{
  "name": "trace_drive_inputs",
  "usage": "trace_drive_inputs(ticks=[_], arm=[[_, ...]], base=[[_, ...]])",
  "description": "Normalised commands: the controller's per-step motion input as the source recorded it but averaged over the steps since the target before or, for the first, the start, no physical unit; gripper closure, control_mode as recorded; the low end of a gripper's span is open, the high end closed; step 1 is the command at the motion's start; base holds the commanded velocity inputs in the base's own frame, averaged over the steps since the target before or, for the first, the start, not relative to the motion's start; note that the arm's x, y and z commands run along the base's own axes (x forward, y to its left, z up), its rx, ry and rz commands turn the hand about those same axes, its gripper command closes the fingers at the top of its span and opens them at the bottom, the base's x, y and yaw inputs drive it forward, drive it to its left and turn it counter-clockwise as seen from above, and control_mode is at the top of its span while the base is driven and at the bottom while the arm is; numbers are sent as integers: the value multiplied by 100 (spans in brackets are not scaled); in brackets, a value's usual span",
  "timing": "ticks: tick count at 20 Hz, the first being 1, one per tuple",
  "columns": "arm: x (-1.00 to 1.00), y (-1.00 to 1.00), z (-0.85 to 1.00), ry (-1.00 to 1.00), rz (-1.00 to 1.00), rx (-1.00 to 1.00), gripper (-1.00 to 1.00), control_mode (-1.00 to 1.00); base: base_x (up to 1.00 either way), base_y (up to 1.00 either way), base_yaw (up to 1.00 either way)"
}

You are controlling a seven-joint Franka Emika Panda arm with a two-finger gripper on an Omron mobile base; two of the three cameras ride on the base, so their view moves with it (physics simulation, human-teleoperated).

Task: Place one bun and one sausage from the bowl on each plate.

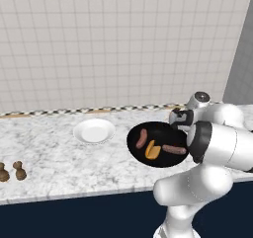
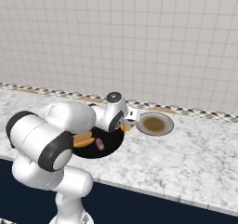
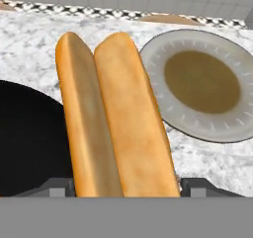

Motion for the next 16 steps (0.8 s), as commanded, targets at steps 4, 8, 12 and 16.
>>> trace_drive_inputs(ticks=[4, 8, 12, 16], arm=[[55, -99, 0, 0, -17, 0, 100, -100], [29, -86, -4, 1, -12, 0, 100, -100], [13, -69, -26, 1, -4, 0, 100, -100], [8, -36, -49, 3, 0, 5, 100, -100]], base=[[0, 0, 0], [0, 0, 0], [0, 0, 0], [0, 0, 0]])
